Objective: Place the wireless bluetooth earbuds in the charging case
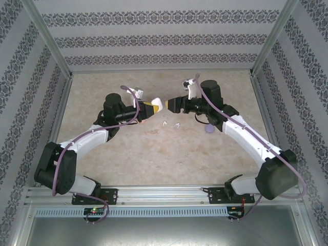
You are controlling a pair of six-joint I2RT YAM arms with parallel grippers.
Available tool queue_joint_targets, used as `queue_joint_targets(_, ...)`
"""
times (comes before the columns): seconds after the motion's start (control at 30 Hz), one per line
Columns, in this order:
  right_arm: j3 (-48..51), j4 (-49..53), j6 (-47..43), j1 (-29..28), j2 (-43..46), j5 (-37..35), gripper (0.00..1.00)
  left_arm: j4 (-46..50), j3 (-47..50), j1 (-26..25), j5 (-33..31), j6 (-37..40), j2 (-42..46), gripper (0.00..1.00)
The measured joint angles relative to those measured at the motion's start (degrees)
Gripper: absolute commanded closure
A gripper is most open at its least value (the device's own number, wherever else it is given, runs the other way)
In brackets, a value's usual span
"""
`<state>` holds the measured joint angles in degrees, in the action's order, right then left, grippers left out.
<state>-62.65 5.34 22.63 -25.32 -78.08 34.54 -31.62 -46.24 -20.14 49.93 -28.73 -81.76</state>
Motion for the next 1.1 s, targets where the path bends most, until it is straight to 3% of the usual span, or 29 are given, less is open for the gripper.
queue_joint_targets(0.43, -2.25, -0.07, -2.1, -2.14, -5.05, 3.06, 0.36, 0.59, -2.01, 0.04, 4.33, -0.22, -0.98, 1.0)
queue_joint_targets(0.73, -0.68, -2.1, -1.97, 2.1, -5.46, 2.78, 0.41, 0.81, -2.01, 0.37, 6.29, -0.83, -0.96, 1.0)
queue_joint_targets(1.1, 3.76, -2.62, 1.03, 4.55, -2.6, 4.55, 0.39, 0.74, -2.4, 0.37, 7.5, -1.29, -0.15, 1.0)
